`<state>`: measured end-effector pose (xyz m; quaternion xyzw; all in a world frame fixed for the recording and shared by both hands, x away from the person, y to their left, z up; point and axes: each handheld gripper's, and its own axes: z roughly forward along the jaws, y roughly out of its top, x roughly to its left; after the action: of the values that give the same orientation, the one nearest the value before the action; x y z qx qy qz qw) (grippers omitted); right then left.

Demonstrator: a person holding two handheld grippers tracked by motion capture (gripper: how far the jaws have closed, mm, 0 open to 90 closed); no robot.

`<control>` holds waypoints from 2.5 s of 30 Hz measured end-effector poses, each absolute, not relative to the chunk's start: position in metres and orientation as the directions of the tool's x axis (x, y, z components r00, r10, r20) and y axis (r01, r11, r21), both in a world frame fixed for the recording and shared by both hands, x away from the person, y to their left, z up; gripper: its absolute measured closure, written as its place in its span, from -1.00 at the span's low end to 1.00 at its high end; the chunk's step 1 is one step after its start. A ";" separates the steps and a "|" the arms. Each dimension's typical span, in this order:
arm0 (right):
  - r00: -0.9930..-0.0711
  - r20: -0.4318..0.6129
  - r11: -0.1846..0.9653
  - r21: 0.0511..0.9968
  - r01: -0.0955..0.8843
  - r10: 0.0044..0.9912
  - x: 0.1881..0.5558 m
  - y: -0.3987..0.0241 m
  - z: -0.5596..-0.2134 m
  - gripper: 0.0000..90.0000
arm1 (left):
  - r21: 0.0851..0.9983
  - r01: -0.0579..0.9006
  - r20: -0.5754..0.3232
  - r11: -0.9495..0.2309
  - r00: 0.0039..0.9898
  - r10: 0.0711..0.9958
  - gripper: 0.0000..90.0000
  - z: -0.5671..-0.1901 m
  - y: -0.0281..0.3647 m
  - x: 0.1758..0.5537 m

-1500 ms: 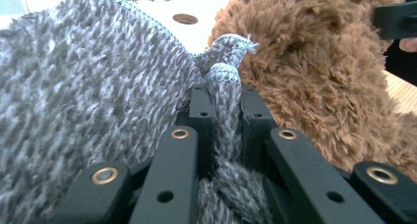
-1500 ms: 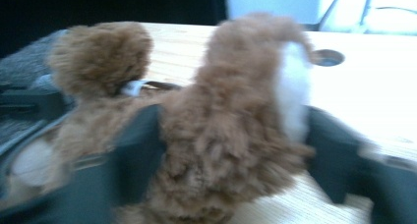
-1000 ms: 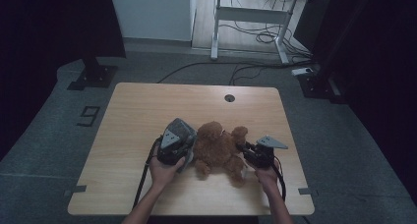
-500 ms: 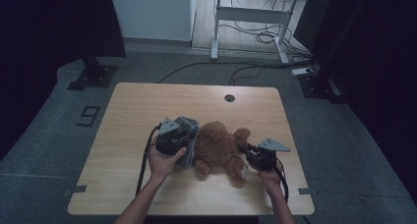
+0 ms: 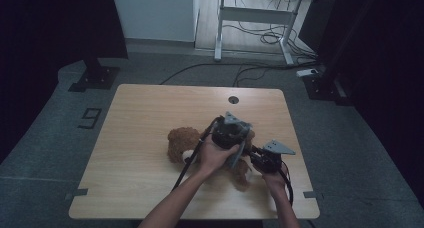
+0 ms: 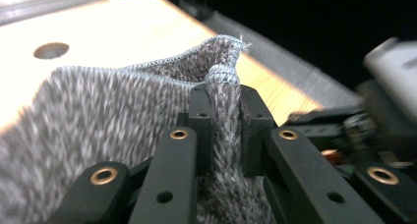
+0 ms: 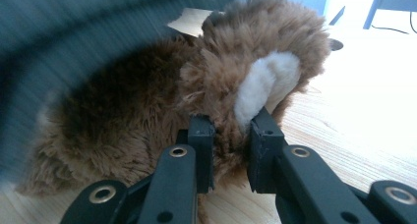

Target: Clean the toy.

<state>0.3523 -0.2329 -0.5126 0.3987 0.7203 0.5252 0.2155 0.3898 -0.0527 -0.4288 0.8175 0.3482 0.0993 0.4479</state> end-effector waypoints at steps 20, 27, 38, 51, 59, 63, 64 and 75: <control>-0.595 0.105 0.143 0.924 0.355 0.797 0.353 -0.235 -0.516 0.71 | 0.791 0.481 -0.045 -0.379 0.663 0.748 0.76 -0.444 -0.006 0.388; -0.588 0.108 0.135 0.925 0.354 0.802 0.354 -0.237 -0.518 0.71 | 0.789 0.500 -0.012 -0.356 0.592 0.805 0.76 -0.441 0.037 0.393; -0.599 0.107 0.138 0.927 0.349 0.794 0.354 -0.237 -0.519 0.71 | 0.808 0.540 -0.117 -0.237 0.542 0.832 0.76 -0.445 0.104 0.392; -0.603 0.109 0.137 0.928 0.347 0.790 0.355 -0.238 -0.521 0.71 | 0.806 0.571 -0.152 -0.155 0.452 0.879 0.76 -0.446 0.154 0.399; -0.600 0.115 0.129 0.928 0.349 0.792 0.356 -0.239 -0.523 0.71 | 0.830 0.517 -0.128 -0.209 0.542 0.830 0.77 -0.431 0.116 0.394; -0.599 0.113 0.130 0.929 0.348 0.793 0.355 -0.239 -0.522 0.71 | 0.850 0.475 -0.135 -0.226 0.612 0.779 0.76 -0.416 0.083 0.388; -0.599 0.114 0.130 0.929 0.348 0.792 0.355 -0.239 -0.522 0.71 | 0.856 0.461 -0.132 -0.235 0.633 0.763 0.76 -0.412 0.071 0.386; -0.604 0.108 0.136 0.929 0.344 0.789 0.354 -0.239 -0.521 0.71 | 0.849 0.391 -0.072 -0.354 0.750 0.657 0.76 -0.406 -0.029 0.382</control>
<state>0.3544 -0.2393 -0.5210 0.3916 0.7235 0.5279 0.2110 0.3821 -0.0285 -0.4055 0.8104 0.3235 0.1423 0.4673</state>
